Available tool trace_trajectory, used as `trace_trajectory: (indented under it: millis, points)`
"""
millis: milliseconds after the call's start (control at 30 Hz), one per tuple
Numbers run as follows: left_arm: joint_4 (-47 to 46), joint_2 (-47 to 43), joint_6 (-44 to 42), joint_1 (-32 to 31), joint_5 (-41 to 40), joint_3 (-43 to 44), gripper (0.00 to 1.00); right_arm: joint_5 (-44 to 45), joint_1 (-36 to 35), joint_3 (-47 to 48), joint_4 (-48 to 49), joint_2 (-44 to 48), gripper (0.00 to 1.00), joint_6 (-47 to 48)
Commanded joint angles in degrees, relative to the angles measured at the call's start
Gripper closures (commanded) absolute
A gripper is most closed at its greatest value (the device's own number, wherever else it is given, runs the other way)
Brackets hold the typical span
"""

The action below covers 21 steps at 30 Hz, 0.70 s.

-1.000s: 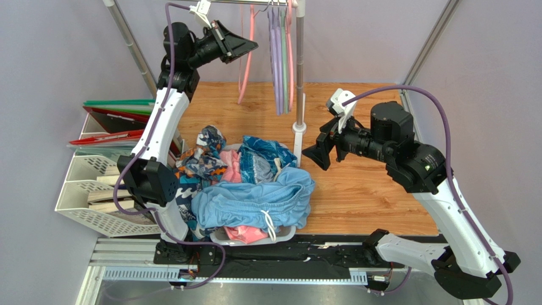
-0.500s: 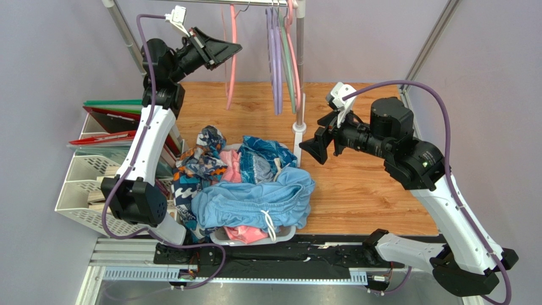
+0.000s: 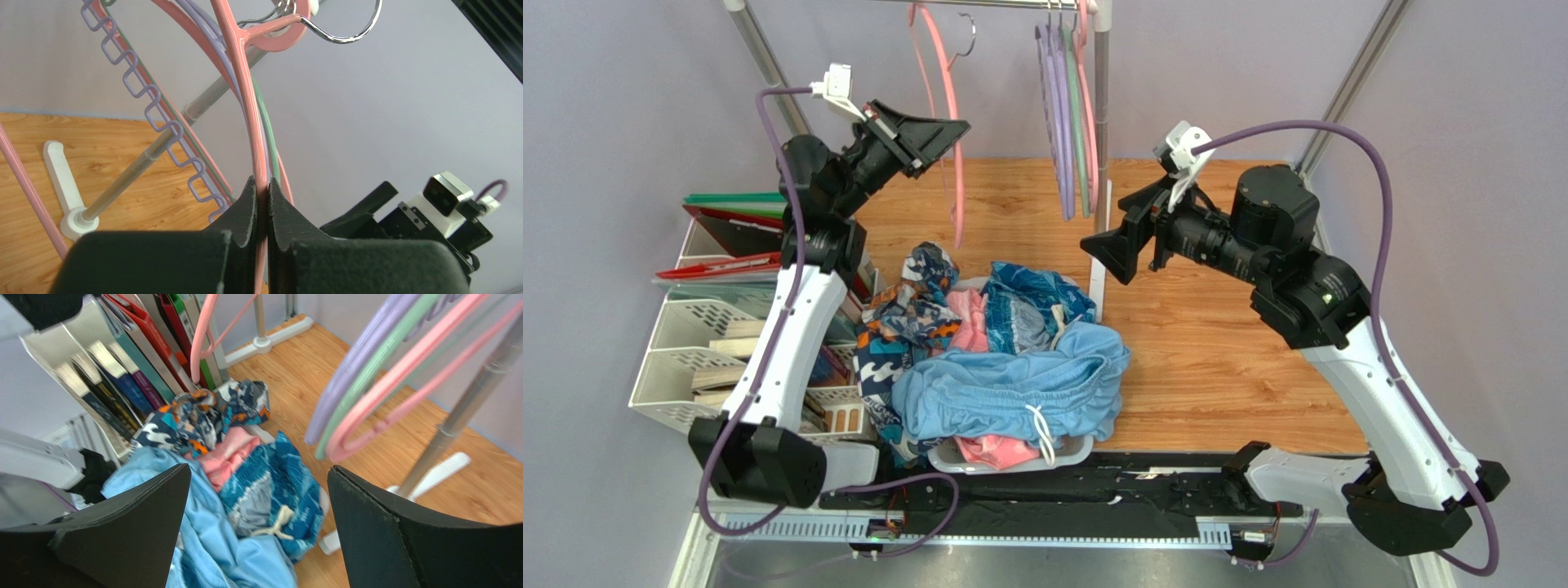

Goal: Place the shorts on the hanger

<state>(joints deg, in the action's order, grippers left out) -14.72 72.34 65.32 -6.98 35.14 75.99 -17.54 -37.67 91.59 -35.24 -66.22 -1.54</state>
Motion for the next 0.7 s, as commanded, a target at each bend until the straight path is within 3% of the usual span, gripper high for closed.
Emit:
trace_trajectory:
  millis: [0,100,200,433,667]
  points:
    - [-4.7,-5.8,0.2,0.0,-3.4,-2.4,1.00,-5.7,0.1,2.4,12.5,-4.5,0.13,-13.3]
    - [-3.7,-8.3,0.3,-0.8,-4.1,-4.7,1.00,-7.2,-1.7,2.9,18.6,-8.5,0.15,-21.1]
    - [-2.8,-10.4,0.5,-1.5,-4.7,-6.0,1.00,-5.3,-4.5,5.2,21.8,-12.8,0.16,-23.2]
    - [-1.3,-14.8,-0.6,-1.6,-6.8,-10.8,1.00,4.4,-14.0,11.7,20.3,-20.8,0.21,-18.9]
    - [1.2,-17.8,-3.1,-2.2,-7.4,-12.5,1.00,6.5,-16.8,15.1,20.2,-26.9,0.25,-18.5]
